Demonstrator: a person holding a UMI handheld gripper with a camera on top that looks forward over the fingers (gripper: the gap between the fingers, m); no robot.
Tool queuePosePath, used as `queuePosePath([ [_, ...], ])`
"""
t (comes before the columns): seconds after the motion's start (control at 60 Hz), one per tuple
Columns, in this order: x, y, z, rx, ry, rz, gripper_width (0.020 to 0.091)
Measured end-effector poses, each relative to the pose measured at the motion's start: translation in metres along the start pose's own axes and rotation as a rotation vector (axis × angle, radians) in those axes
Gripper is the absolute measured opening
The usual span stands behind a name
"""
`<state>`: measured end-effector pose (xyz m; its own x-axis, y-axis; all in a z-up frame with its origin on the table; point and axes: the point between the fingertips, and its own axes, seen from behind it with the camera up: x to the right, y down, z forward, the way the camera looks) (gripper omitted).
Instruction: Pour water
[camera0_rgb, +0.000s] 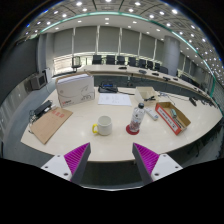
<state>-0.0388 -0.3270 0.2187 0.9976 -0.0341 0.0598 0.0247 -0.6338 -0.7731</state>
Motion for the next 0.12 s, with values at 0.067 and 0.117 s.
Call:
queuePosePath([
  [0.067,-0.0009,-0.0025,-0.0006,0.003,0.007,-0.017,0.0862],
  [0.117,-0.0005,-0.0052,-0.0004,0.012,0.012,-0.021,0.0861],
])
